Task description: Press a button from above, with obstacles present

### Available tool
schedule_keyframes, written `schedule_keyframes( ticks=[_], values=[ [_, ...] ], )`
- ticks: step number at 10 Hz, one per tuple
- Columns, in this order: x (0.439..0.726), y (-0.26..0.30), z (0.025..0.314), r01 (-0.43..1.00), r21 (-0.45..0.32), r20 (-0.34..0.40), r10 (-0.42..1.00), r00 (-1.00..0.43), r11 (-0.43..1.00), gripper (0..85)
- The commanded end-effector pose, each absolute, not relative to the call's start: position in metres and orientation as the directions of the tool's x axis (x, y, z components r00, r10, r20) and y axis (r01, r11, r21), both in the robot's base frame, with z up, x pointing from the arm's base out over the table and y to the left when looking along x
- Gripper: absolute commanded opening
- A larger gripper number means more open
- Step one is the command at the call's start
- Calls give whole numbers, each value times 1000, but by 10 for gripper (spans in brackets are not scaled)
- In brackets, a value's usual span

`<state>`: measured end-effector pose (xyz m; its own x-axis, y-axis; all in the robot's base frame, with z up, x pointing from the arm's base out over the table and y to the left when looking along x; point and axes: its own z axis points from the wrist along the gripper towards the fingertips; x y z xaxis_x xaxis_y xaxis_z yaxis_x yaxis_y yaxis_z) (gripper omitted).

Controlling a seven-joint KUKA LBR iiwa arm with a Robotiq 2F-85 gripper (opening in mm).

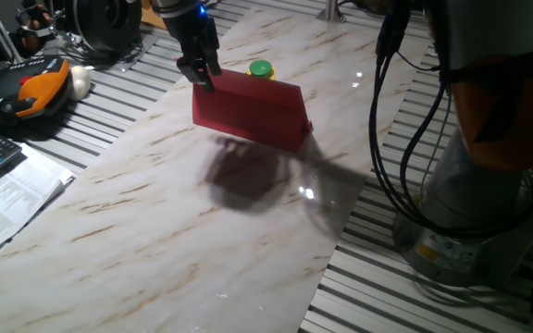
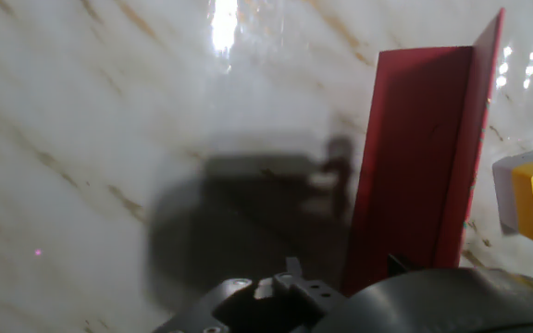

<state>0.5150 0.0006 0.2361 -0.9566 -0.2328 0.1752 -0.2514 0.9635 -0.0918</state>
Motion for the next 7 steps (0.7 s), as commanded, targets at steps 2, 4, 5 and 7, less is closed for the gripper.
schedule_keyframes(
  ticks=[2, 4, 5, 7],
  values=[
    [515, 1, 236, -298, -93, 173, -279, -945, 950, 0],
    [515, 1, 236, -305, -91, 170, -287, -943, 948, 0],
    [515, 1, 236, -304, -92, 169, -286, -943, 948, 0],
    [515, 1, 236, -304, -90, 171, -286, -943, 949, 0]
  ],
)
